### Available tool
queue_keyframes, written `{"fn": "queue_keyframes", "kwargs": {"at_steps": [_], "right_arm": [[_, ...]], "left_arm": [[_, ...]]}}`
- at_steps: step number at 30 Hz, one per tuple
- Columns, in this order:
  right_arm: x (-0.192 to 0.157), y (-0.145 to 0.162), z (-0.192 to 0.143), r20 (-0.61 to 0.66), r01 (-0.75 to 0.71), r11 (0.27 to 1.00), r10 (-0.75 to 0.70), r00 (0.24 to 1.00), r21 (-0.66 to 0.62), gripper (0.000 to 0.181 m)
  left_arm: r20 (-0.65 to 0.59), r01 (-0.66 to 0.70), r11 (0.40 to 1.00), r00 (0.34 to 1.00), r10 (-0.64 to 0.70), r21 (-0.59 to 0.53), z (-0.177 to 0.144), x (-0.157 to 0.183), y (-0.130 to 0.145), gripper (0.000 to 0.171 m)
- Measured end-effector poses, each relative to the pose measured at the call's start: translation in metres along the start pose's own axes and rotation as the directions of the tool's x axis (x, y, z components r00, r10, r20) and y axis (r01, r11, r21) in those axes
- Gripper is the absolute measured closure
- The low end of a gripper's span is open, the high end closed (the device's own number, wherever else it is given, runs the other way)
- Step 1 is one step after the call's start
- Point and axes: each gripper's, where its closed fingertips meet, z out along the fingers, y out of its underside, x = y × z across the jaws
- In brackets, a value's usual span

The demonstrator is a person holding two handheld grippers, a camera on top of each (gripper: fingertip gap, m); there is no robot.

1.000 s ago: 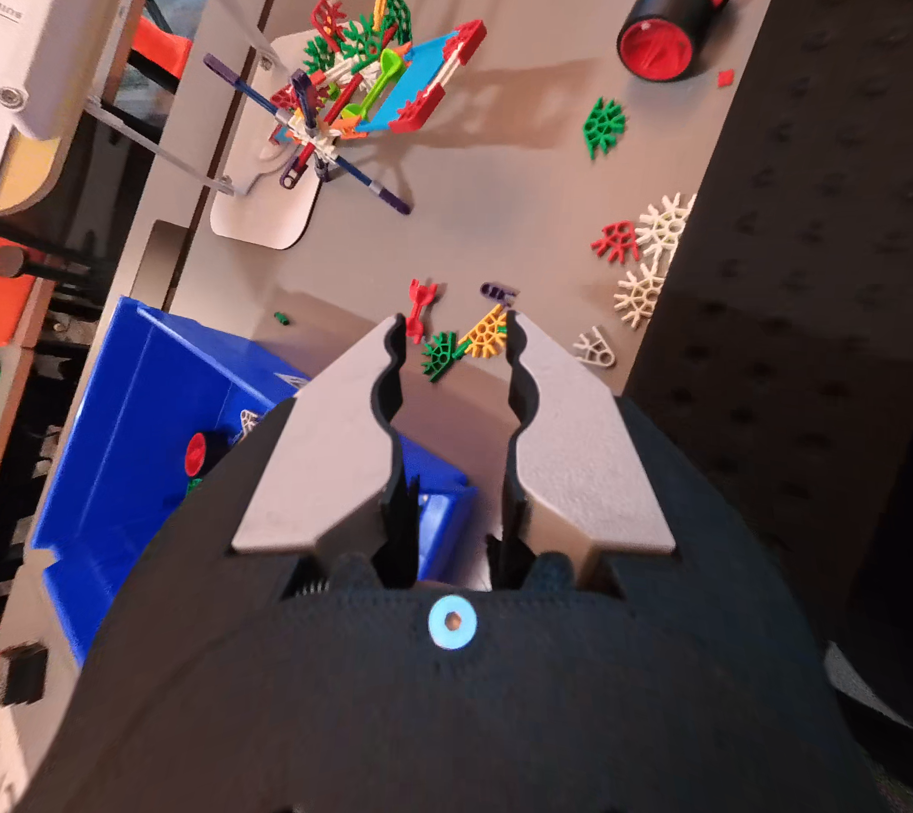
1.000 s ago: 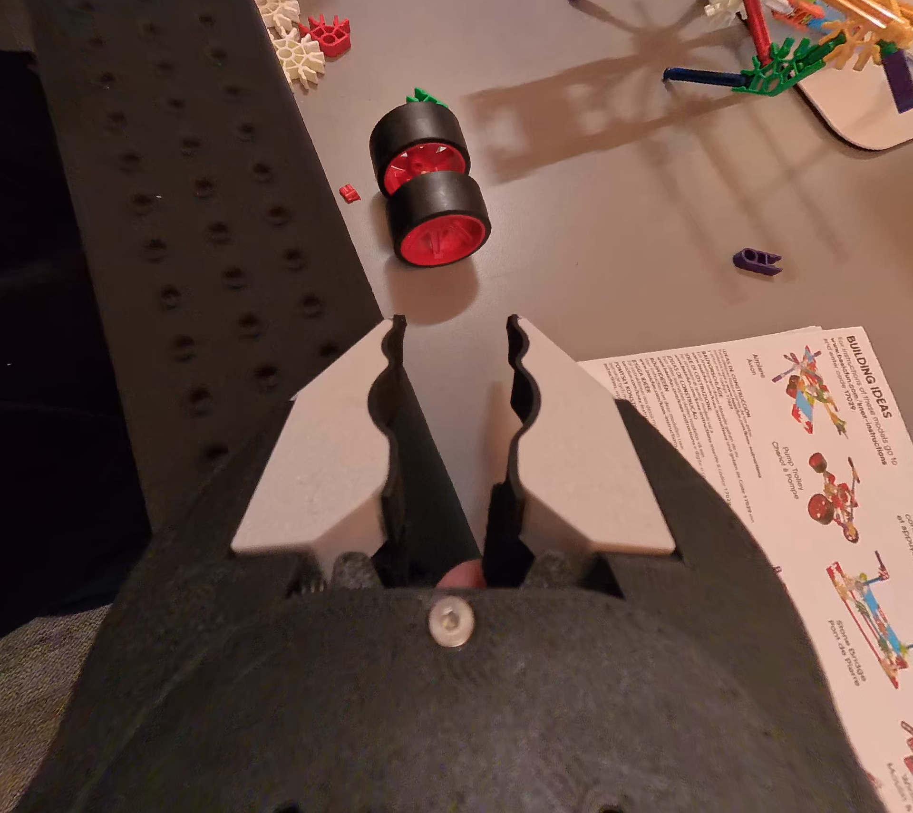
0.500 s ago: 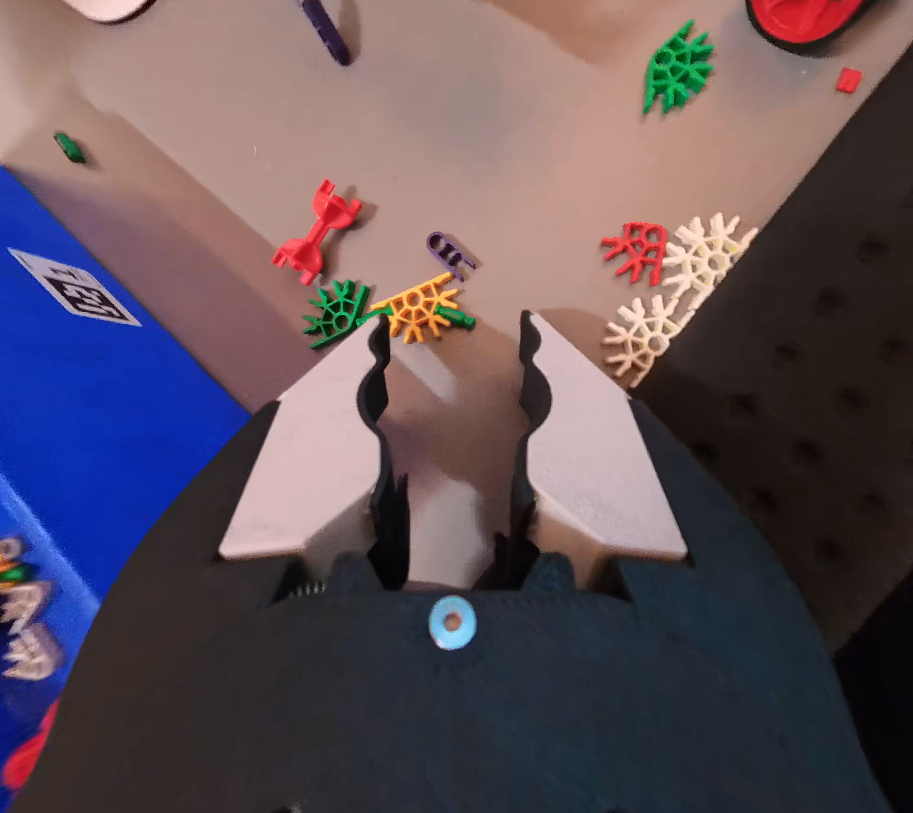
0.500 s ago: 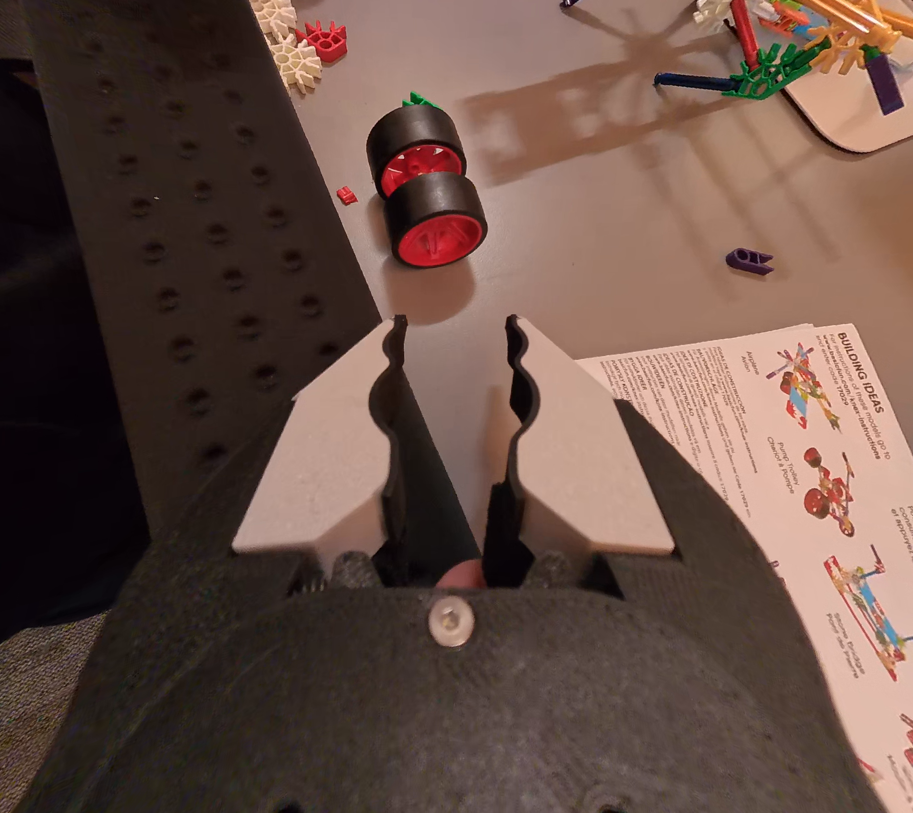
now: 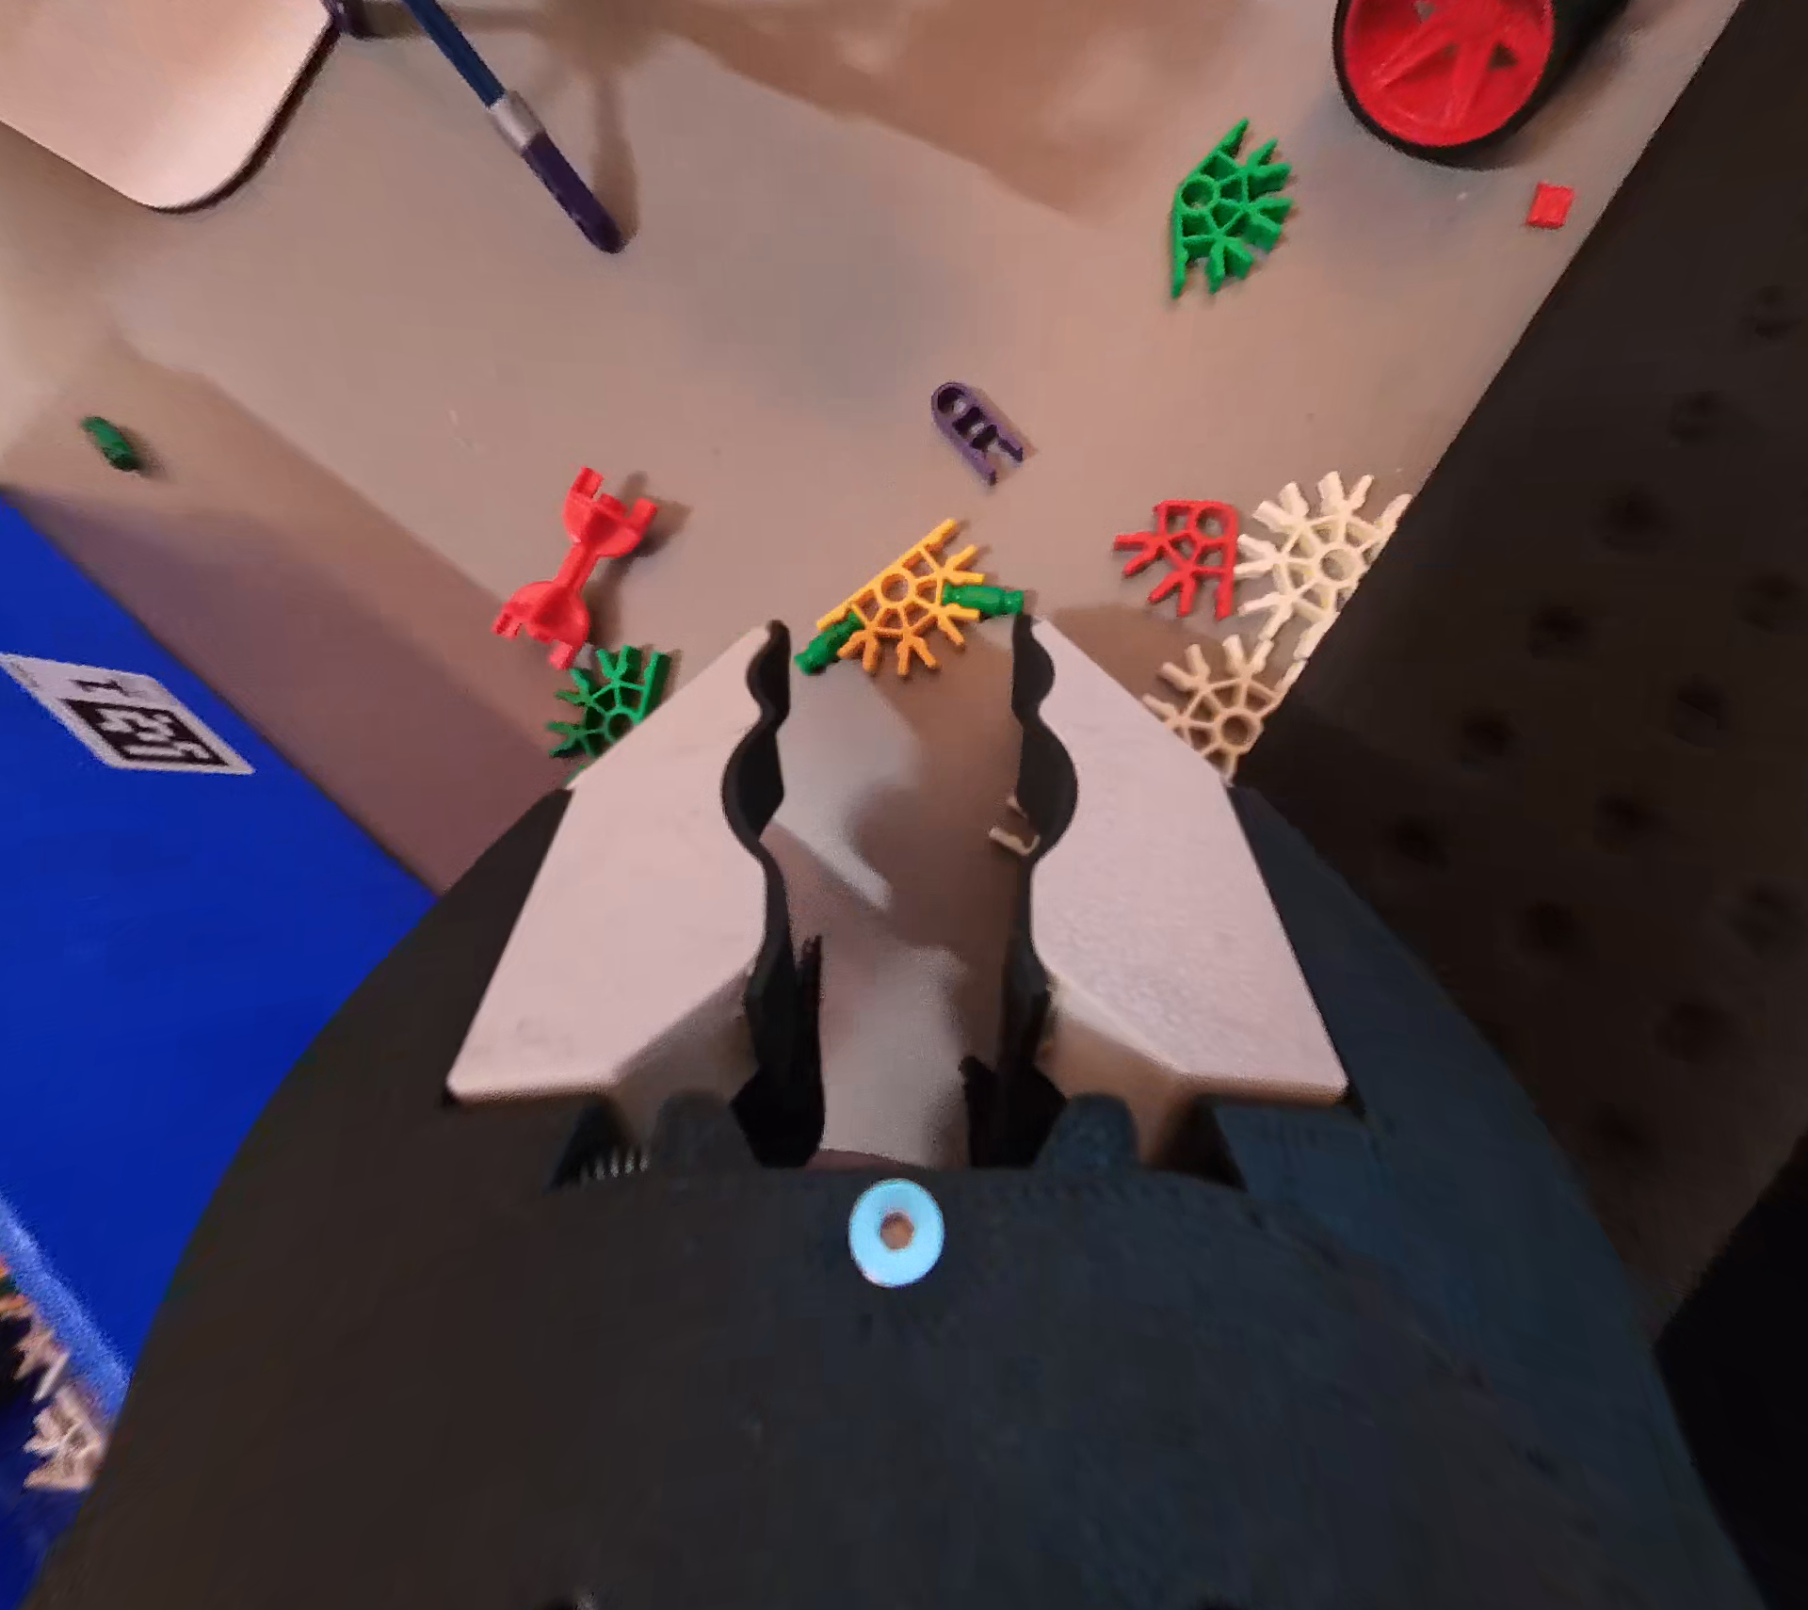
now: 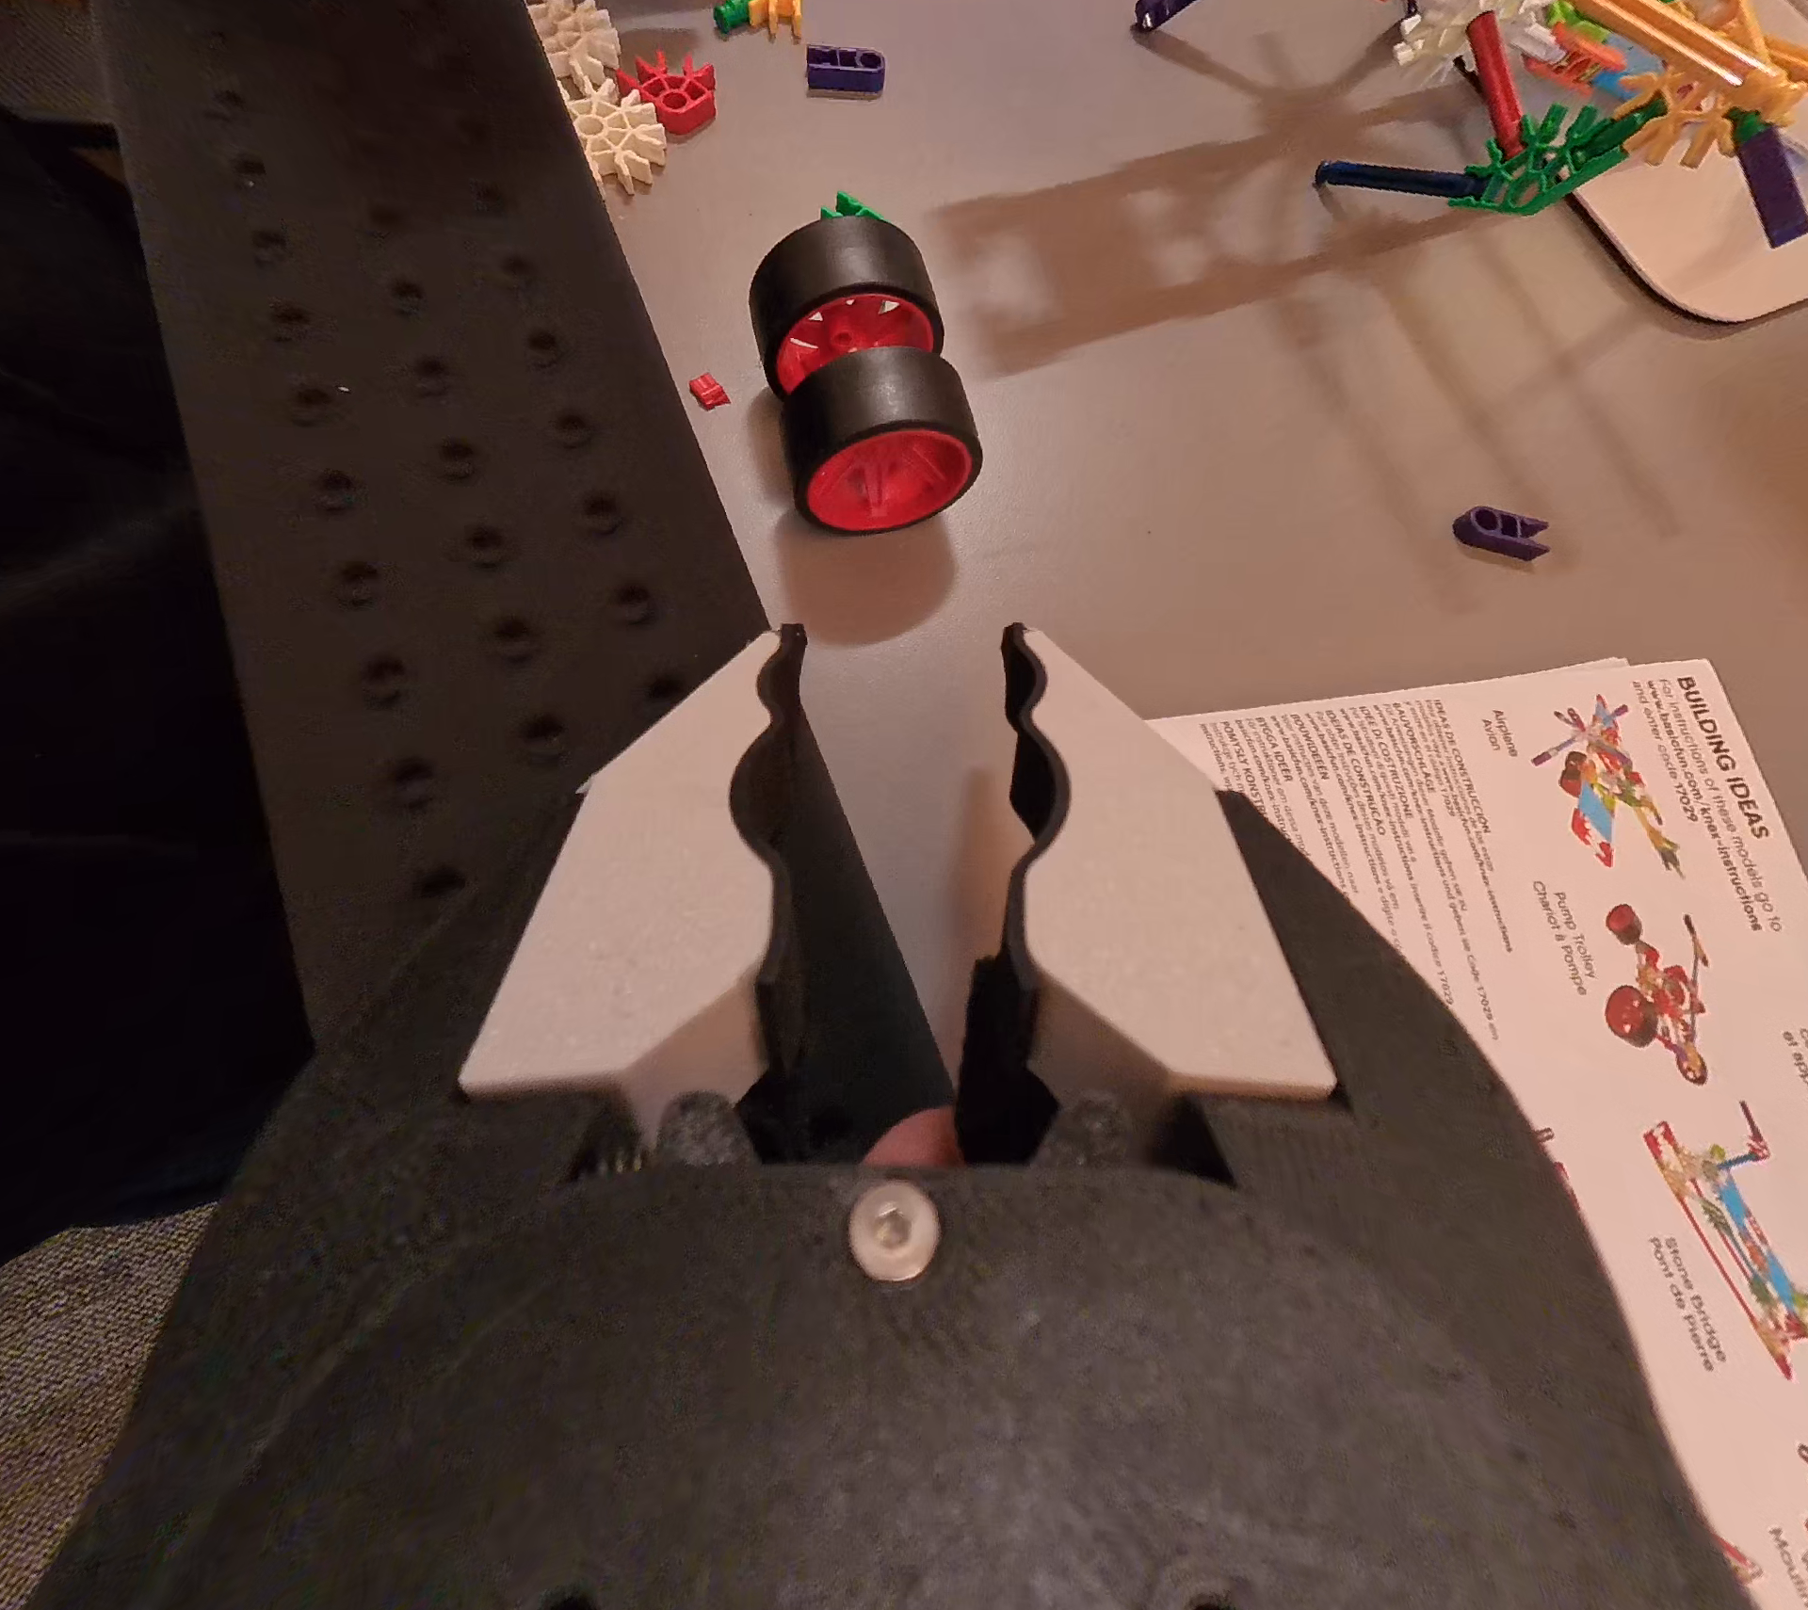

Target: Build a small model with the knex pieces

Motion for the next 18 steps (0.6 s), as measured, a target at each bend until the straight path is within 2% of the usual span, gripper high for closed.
{"fn": "queue_keyframes", "kwargs": {"at_steps": [5, 10, 14, 18], "right_arm": [[-0.001, 0.0, 0.0, 0.009, 0.004, 1.0, -0.004, 1.0, -0.001, 0.141], [-0.002, -0.003, -0.003, 0.0, 0.018, 1.0, -0.018, 1.0, 0.024, 0.141], [-0.005, -0.006, -0.007, -0.007, 0.049, 0.997, -0.048, 0.999, 0.057, 0.142], [-0.008, -0.007, -0.008, -0.016, 0.082, 0.994, -0.081, 0.997, 0.07, 0.142]], "left_arm": [[-0.008, -0.076, 0.997, 0.997, 0.076, 0.029, 0.0, 0.008, -0.012, 0.125], [-0.071, -0.184, 0.975, 0.979, 0.193, 0.123, 0.006, 0.038, -0.047, 0.131], [-0.109, -0.255, 0.961, 0.958, 0.266, 0.106, 0.024, 0.056, -0.056, 0.13], [-0.122, -0.276, 0.958, 0.951, 0.284, 0.079, 0.04, 0.059, -0.057, 0.128]]}}
